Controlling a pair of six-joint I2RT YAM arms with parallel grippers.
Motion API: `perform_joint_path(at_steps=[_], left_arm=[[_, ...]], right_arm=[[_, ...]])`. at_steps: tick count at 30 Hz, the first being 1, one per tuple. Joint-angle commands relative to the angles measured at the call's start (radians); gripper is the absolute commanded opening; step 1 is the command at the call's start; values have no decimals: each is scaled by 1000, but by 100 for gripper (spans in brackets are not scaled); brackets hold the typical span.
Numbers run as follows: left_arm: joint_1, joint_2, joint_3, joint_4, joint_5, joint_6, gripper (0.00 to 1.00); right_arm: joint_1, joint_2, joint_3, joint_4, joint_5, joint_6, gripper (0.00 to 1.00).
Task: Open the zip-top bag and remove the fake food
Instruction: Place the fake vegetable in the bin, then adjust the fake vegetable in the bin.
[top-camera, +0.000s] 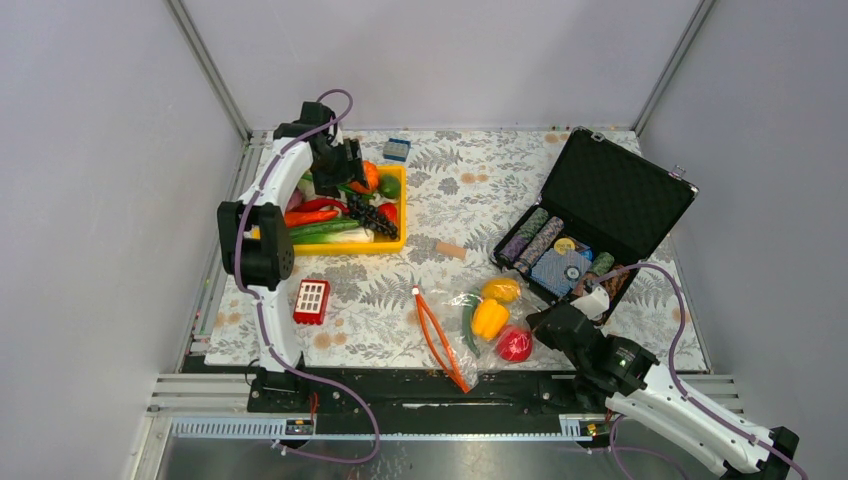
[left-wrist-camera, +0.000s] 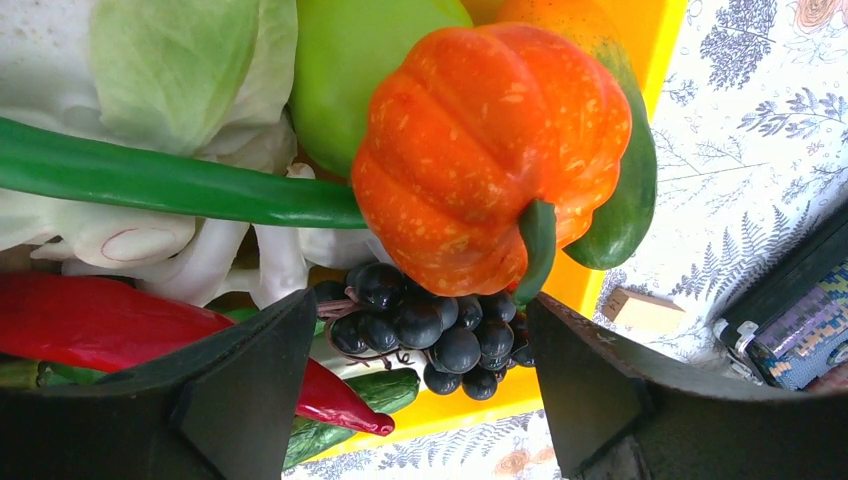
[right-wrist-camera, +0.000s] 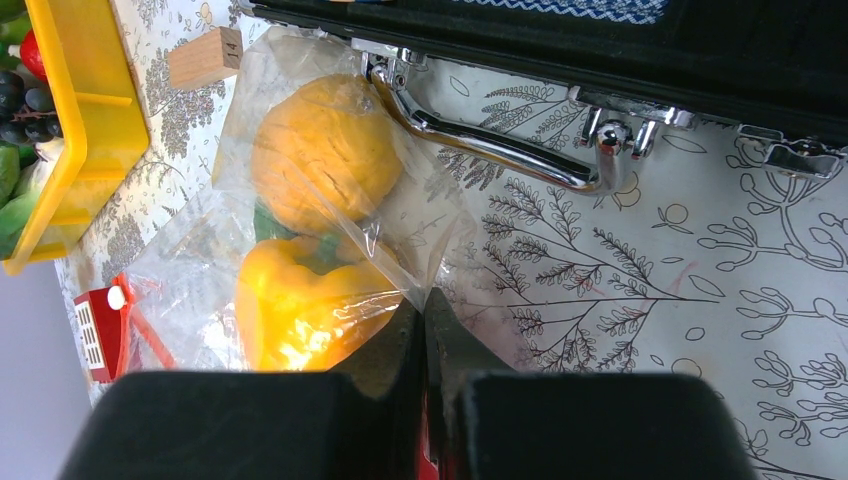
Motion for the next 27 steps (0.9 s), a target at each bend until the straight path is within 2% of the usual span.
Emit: perform_joint_path(at_steps=[1, 12, 17, 21, 27], left_arm=[[9, -58, 55, -3, -24, -1, 78], [20, -162, 57, -3, 20, -11, 79], [25, -176, 118, 15, 37, -31, 79], [24, -158, 126, 133, 64, -81, 79], [4, -126, 48, 393, 63, -119, 77]], right_arm=[[3, -5, -3, 14, 1, 0, 0], [3, 6, 0, 15, -3, -1, 0], [3, 3, 5, 14, -4, -7, 0], [3, -2, 5, 14, -5, -10, 0], [3, 0, 10, 13, -2, -13, 0]])
